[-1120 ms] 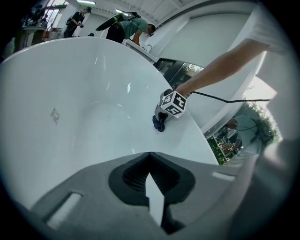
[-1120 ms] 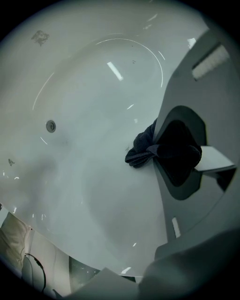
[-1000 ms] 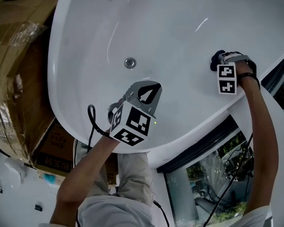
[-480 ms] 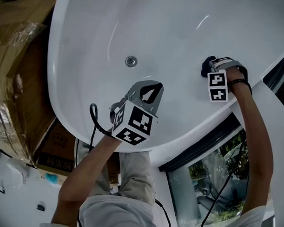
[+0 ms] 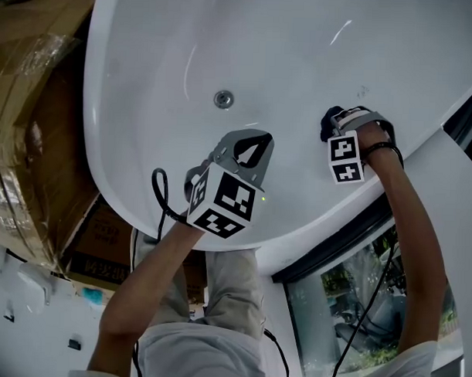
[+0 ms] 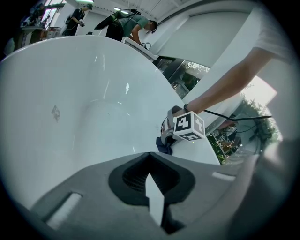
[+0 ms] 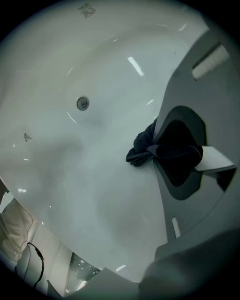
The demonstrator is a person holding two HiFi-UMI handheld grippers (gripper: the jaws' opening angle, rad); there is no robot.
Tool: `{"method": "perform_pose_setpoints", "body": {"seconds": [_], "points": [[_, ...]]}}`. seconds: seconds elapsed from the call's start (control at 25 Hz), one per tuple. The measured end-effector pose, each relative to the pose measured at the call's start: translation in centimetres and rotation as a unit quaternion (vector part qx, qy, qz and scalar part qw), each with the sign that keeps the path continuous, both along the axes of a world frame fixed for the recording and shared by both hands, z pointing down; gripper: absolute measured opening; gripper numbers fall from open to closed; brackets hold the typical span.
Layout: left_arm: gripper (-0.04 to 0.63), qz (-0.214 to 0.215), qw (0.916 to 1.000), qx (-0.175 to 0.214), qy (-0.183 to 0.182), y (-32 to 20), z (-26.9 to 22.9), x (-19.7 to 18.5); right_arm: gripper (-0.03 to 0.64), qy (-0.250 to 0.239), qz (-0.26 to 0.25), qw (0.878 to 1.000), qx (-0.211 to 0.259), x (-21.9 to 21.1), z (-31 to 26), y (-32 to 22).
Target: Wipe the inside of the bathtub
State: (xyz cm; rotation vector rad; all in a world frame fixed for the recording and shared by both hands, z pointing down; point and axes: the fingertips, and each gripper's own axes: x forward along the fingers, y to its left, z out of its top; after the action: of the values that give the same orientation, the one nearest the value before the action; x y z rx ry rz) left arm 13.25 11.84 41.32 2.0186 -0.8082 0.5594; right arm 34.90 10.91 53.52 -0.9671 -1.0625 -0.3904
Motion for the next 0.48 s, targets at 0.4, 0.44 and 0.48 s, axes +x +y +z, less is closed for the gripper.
{"method": "perform_pose_setpoints", "body": {"seconds": [0.4, 0.44, 0.48], "points": [[-0.002, 0.005, 1.0, 0.0, 0.002, 0.7, 0.1, 0.2, 0.063, 0.001, 0.002, 0.999, -0.033, -1.5, 1.2, 4.7], [-0.002, 0.005, 1.0, -0.001, 0.003, 0.8, 0.1, 0.2, 0.063, -0.001, 0.002, 0.999, -0.037, -1.6, 1.4, 5.4], [-0.002, 0.005, 1.0, -0.002, 0.002, 0.9, 0.2, 0.2, 0.063, -0.002, 0.001, 0.999, -0.041, -1.8, 1.5, 6.1]]}}
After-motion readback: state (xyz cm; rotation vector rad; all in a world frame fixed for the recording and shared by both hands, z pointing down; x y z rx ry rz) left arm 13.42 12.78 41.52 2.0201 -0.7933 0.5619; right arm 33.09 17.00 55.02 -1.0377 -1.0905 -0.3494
